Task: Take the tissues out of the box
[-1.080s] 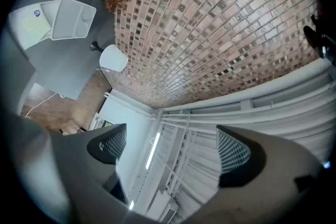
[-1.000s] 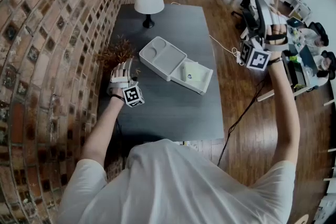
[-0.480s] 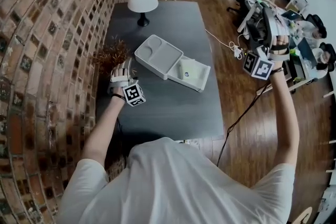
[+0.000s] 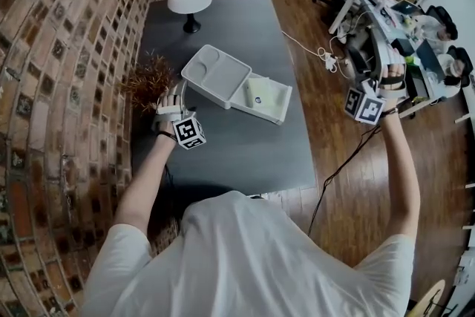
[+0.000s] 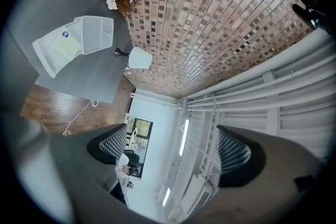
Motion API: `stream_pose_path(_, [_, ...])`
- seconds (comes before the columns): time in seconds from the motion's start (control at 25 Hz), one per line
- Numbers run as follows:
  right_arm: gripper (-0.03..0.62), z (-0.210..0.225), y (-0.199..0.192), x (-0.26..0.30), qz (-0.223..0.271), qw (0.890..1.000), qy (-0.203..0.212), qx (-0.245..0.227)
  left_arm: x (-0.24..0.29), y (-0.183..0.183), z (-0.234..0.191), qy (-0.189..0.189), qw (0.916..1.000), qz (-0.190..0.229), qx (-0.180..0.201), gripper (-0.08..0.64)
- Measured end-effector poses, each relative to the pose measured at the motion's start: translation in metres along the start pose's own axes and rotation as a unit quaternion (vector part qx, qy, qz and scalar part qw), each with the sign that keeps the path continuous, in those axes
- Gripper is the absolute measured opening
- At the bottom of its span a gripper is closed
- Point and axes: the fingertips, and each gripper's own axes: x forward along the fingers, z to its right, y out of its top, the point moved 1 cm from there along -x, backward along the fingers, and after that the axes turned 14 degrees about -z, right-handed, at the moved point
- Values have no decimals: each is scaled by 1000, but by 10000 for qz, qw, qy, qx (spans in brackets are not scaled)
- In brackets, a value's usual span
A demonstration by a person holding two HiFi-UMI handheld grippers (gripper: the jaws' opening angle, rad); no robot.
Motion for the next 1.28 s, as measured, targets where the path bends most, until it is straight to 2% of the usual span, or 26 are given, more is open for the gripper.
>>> stream_pose_path(0.72, [531,-84,-17,-23,-145,9949,998,62,19,25,4,-169,9992,307,-195,525])
stream_pose_path(0.96, [531,-111,-20,-31,-351,9885,1373,529,23,25,8,-214,9992,251,-207,525])
stream_pose_path(1.28, [531,-153,-1,-41,-334,9785,1840,871,19,24,3,-153,9993,214,-279,525])
